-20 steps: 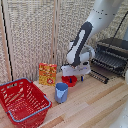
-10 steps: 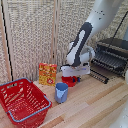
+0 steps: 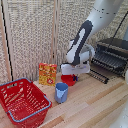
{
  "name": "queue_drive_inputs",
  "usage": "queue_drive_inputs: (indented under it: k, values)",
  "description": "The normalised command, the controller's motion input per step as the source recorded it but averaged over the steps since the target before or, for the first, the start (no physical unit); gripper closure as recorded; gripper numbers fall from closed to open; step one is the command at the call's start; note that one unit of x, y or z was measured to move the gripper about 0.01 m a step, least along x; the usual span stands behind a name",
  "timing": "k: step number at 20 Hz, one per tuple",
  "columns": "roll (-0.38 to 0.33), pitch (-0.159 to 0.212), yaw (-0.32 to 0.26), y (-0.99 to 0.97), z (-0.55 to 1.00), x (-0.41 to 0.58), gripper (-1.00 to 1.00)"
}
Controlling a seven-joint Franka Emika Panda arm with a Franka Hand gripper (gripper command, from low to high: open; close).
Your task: Extend the gripper towards the oven tray handle. Grasp the handle and carefully pull the tray out of the oven. Move the gripper above the red bowl. Grab the red bowl gently. Lift the bowl and place it onto the oven tray.
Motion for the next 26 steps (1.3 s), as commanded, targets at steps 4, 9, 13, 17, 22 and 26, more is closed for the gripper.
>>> queue_drive_inputs:
  k: [4,9,13,17,22,26]
  values:
    - [0.000,0.000,-0.304,0.00,0.75,0.063,1.00]
    - [0.000,0.000,-0.307,0.00,0.78,0.087,1.00]
    - [0.000,0.000,-0.324,0.00,0.79,0.039,1.00]
    - [0.008,0.025,-0.316,-0.09,0.76,0.031,1.00]
    - [0.038,0.056,-0.256,-0.37,0.61,0.000,1.00]
    - [0.045,0.073,-0.171,-0.63,0.46,-0.009,1.00]
